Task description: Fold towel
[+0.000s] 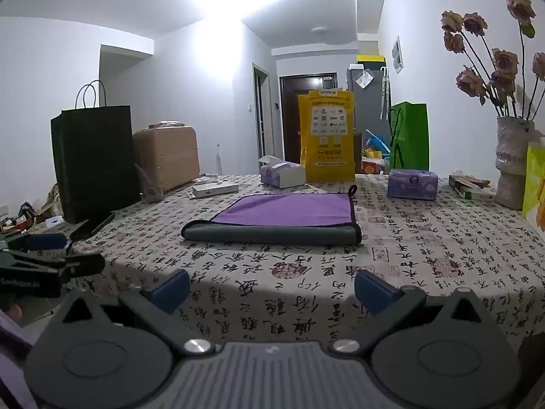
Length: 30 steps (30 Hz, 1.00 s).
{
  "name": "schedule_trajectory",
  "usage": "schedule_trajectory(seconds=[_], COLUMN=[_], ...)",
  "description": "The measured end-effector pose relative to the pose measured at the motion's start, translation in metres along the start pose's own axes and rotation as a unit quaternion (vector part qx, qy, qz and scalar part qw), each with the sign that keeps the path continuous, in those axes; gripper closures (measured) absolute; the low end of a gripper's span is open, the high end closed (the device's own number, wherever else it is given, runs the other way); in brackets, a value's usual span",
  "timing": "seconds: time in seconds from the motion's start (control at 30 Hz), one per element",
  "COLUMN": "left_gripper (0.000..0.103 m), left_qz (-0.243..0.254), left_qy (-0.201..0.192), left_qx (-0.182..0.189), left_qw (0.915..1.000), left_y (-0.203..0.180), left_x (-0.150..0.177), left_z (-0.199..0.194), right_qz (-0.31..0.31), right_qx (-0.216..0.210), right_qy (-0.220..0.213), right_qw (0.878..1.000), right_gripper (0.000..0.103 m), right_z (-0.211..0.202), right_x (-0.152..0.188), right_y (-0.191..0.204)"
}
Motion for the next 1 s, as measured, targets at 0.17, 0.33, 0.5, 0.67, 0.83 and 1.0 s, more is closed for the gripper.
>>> schedule_trajectory(seconds=[0.17,0.33,0.5,0.67,0.83,1.0], left_gripper=[0.000,0.000,0.000,0.000,0.000,0.000], left_qz=[0.004,0.002,0.000,0.000,0.003,0.003], left_qy=[0.006,0.003,0.002,0.001,0.002,0.001], left_qx=[0.002,0.010,0.004,0.004,0.004,0.003], left_qw=[1.0000,0.9999,1.0000,1.0000,1.0000,1.0000], left_y=[-0.007,-0.003,-0.001,0.001,0.000,-0.001], left_x=[0.001,-0.002,-0.003,-0.003,-0.003,-0.003], left_z=[0.001,0.001,0.002,0.003,0.003,0.003], right_qz=[-0.006,-0.005,-0.010,-0.012,-0.009,-0.009], right_qx=[0.001,0.003,-0.006,-0.007,-0.006,-0.007], right_qy=[-0.004,-0.001,0.007,0.009,0.010,0.011], right_qw=[1.000,1.000,1.000,1.000,1.000,1.000], right_gripper=[0.000,0.000,0.000,0.000,0.000,0.000], right_z=[-0.003,0.002,0.008,0.011,0.010,0.010], right_x=[-0.002,-0.004,-0.005,-0.004,-0.004,-0.004], right_y=[0.001,-0.001,0.002,0.004,0.004,0.003])
Point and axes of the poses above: each gripper's, at about its wrist camera, not at the fingertips, and z roughly the way its jaws point, y to its left, x to its underside, the point moved 2 cm from there along z, roughly the way its jaws point, and after that the axes turned 4 degrees about -x, right-handed, at the moved point
